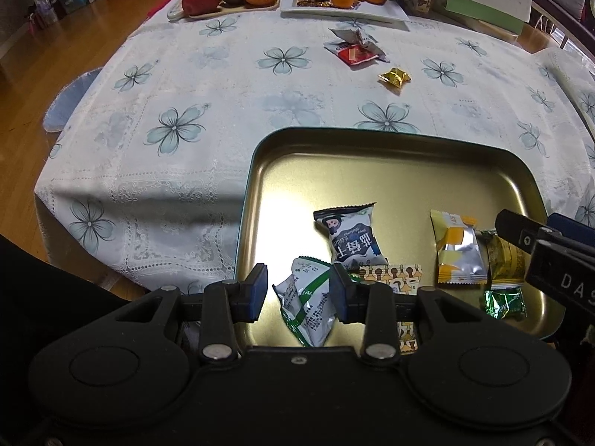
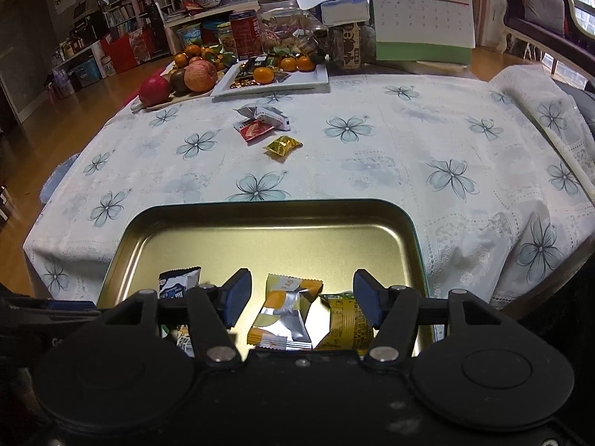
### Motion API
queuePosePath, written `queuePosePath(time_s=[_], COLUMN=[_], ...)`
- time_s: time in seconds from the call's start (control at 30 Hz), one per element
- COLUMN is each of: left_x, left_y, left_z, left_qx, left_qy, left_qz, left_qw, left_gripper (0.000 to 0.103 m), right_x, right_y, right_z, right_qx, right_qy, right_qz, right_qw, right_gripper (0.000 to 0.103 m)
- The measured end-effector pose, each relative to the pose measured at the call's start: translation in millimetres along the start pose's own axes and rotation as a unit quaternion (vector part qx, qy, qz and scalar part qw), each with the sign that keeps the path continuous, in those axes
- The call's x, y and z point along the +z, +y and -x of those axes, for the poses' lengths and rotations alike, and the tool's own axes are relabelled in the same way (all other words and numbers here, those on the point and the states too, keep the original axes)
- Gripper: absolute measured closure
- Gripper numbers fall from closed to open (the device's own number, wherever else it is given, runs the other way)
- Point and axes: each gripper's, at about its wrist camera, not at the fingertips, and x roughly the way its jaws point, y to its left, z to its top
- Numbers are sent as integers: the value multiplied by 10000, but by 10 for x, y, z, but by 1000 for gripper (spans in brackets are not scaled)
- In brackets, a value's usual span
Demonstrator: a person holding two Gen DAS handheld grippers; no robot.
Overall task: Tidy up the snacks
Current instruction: 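Open both tools to release the packs into the gold tray, then move both tools away from the tray toward the gold candy and hawthorn packs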
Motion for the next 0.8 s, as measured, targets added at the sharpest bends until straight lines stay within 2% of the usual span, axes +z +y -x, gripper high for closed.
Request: queuePosePath(time_s=[0.1,0.2,0.33,0.43,0.57,0.8], left_x=[4,3,5,24,94,268], left_y=[-15,-45,-107,-147,-154,-123], left_z=[55,115,179,195,150,128], left_qx=[114,273,631,890,948,464], left_qy=[-219,-499,-880,-1032,-880,-497], left_qz=[-8,-44,-128,-157,-152,-76], left_qw=[9997,9984,9940,9905,9915,9977], left_gripper=[57,55,54,53,53,53], right_x=[-34,-42,-44,-21,6,68], right_y=[43,96,149,182,191,244], right_z=[33,43,104,108,35,-106], right_qx=[-44,-35,-57,-26,170,629], right_qy=[-194,-175,-365,-264,161,972], right_qz=[32,121,163,264,225,284], right_qw=[9998,9998,9992,9993,9995,9929], right_gripper=[37,37,37,37,37,37])
